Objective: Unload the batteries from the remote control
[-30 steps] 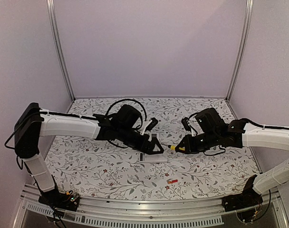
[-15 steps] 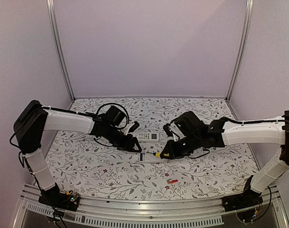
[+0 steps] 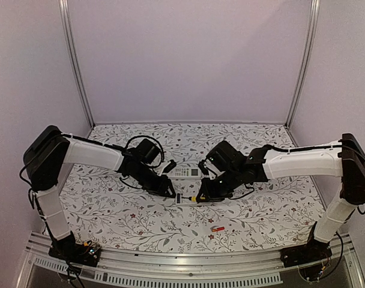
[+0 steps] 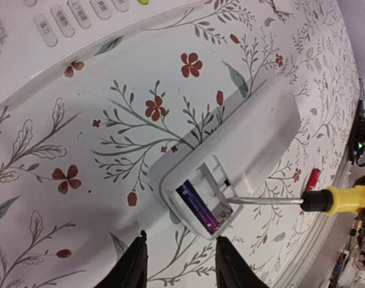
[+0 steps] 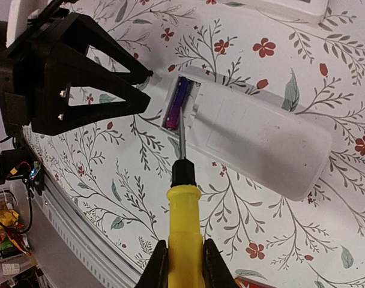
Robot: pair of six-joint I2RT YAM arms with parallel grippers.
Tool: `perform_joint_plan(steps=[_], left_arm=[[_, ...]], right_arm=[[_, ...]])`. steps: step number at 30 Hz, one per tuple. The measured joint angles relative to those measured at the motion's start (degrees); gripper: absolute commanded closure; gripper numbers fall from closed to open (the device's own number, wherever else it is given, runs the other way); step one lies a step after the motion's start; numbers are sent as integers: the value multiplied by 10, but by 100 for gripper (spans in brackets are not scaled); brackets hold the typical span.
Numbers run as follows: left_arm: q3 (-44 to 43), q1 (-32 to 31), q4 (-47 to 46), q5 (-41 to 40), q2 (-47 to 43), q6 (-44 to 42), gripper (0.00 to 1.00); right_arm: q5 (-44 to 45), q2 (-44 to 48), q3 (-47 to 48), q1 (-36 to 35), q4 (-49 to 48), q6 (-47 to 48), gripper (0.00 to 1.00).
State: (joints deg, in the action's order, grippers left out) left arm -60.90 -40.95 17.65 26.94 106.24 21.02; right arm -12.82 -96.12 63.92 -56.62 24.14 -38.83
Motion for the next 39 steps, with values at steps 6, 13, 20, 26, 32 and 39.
perform_joint_plan(steps=[6, 13, 20, 26, 32, 39], left_arm=[[0, 0, 0, 10, 20, 0, 70], [-3, 0, -4, 24, 34, -1, 80], [-7, 1, -6, 33, 43, -1, 87], [-10, 2, -5, 42, 46, 0, 91], [-13, 3, -4, 52, 51, 0, 94], [-16, 5, -3, 61, 54, 0, 96]], right_arm=[[-5, -26, 14, 0, 11, -16, 100], [-13, -35, 19, 0, 14, -23, 100], [-30, -45, 21, 1, 3, -24, 100], [-76, -41, -11, 23, -40, -37, 100], [-117, -31, -62, 41, -113, -55, 100], [-145, -26, -104, 52, -183, -79, 100]])
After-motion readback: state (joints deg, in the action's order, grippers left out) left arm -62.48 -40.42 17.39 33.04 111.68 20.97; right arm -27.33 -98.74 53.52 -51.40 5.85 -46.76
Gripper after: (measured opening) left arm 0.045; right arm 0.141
